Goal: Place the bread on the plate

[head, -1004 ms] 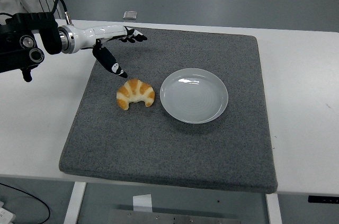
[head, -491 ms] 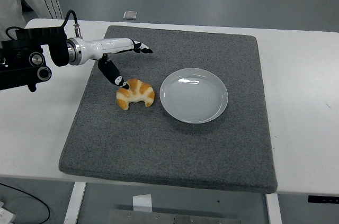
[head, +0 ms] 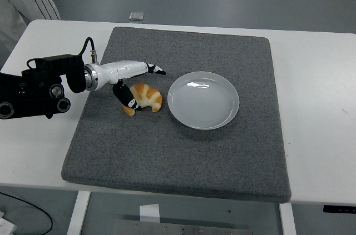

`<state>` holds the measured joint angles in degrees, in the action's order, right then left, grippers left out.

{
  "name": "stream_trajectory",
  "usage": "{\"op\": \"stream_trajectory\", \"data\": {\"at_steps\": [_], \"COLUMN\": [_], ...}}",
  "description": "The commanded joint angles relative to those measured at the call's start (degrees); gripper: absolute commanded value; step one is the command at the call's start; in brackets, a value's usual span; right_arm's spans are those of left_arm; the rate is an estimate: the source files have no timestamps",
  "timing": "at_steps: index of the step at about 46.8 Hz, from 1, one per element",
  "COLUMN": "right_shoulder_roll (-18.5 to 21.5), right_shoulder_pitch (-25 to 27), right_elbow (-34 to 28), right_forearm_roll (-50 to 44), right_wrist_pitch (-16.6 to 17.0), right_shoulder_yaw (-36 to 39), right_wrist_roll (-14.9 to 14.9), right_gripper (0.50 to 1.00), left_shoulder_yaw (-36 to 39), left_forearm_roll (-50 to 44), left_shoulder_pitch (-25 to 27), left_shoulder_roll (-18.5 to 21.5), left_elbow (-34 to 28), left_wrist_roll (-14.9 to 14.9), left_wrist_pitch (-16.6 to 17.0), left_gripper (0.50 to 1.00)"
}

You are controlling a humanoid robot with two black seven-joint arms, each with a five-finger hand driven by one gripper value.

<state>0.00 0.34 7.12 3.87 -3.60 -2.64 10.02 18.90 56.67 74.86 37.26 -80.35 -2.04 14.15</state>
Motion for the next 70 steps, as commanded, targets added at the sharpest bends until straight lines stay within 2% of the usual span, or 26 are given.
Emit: {"op": "stream_trajectory", "data": {"at_steps": [1, 24, 47, 52, 56, 66, 70], "right_shoulder_roll": [0.00, 0.00, 0.00, 0.00, 0.00, 0.00, 0.00], "right_shoulder_pitch": [0.01, 0.01, 0.01, 0.01, 0.01, 0.01, 0.01], "right_elbow": [0.00, 0.00, 0.00, 0.00, 0.00, 0.00, 0.00], "right_forearm_roll": [0.00, 0.00, 0.00, 0.00, 0.00, 0.00, 0.00], "right_wrist_pitch": [0.00, 0.00, 0.00, 0.00, 0.00, 0.00, 0.00], "right_shoulder_yaw": [0.00, 0.00, 0.00, 0.00, 0.00, 0.00, 0.00], "right_wrist_roll": [0.08, 0.08, 0.00, 0.08, 0.00, 0.00, 0.00], "right_gripper": [0.932, 0.932, 0.932, 0.932, 0.932, 0.932, 0.932], "left_shoulder_yaw": [-0.01, -0.01, 0.08, 0.61, 1.13, 1.84, 1.84], "left_forearm_roll": [0.46, 0.72, 1.25, 1.60, 1.69, 2.04, 2.13], "left_shoulder_pitch": [-0.68, -2.62, -3.06, -2.97, -3.06, -2.97, -2.97], "left_shoulder_roll": [-0.61, -3.07, -3.07, -3.15, -3.15, -2.98, -2.98], "left_elbow": [0.55, 4.06, 4.50, 4.50, 4.50, 4.50, 4.50], "left_wrist_roll": [0.02, 0.02, -0.06, -0.06, -0.06, -0.33, -1.03], "left_wrist_pitch": [1.67, 2.46, 2.37, 2.29, 2.29, 2.29, 2.29], "left_gripper": [0.994, 0.994, 0.956, 0.930, 0.885, 0.709, 0.705]}}
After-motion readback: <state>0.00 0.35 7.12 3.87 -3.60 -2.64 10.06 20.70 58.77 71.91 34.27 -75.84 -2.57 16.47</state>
